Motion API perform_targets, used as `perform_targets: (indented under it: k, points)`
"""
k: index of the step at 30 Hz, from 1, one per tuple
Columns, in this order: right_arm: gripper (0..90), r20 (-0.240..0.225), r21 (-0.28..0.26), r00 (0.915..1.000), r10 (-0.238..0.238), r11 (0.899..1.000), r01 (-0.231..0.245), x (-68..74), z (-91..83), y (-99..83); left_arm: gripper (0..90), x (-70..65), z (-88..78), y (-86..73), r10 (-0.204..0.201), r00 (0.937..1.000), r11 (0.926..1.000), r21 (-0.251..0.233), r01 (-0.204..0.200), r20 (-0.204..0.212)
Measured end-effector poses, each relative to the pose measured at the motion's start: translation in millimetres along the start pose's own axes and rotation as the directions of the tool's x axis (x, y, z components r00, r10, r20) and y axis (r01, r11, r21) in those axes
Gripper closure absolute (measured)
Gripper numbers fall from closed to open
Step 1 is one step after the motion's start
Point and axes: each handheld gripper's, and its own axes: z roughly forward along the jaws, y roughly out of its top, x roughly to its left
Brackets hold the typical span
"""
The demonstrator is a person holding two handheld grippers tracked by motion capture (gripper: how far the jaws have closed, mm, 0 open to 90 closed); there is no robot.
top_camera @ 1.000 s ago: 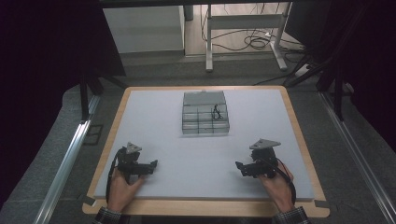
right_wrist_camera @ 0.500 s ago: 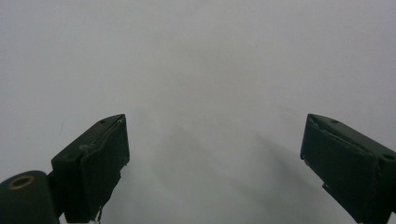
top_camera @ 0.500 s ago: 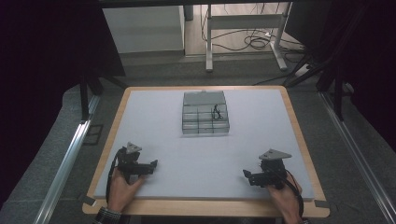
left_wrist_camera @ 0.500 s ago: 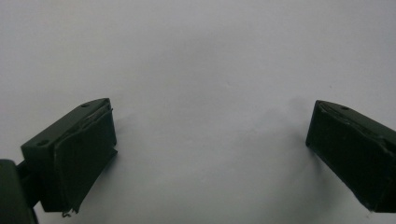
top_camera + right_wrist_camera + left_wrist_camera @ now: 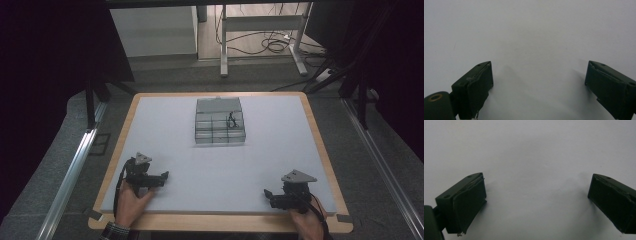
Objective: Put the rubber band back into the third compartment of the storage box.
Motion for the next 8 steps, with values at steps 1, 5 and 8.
perform_targets:
  k: [1,5,8]
  points:
    - [7.7,0.001,-0.006,1.0000,0.001,1.000,-0.001,0.2,-0.4,-1.2,1.7,0.0,0.0,0.0,0.000,1.0000,1.0000,0.000,0.000,0.000]
    - [7.5,-0.003,-0.051,1.0000,-0.002,0.999,0.001,-0.3,-1.0,-7.6,1.7,0.0,0.0,0.0,0.000,1.0000,1.0000,0.000,0.000,0.001]
    - [7.4,-0.007,-0.050,1.0000,-0.005,0.999,0.004,-0.1,-1.8,-8.1,1.6,0.1,0.0,-0.1,-0.002,1.0000,1.0000,-0.001,0.002,0.001]
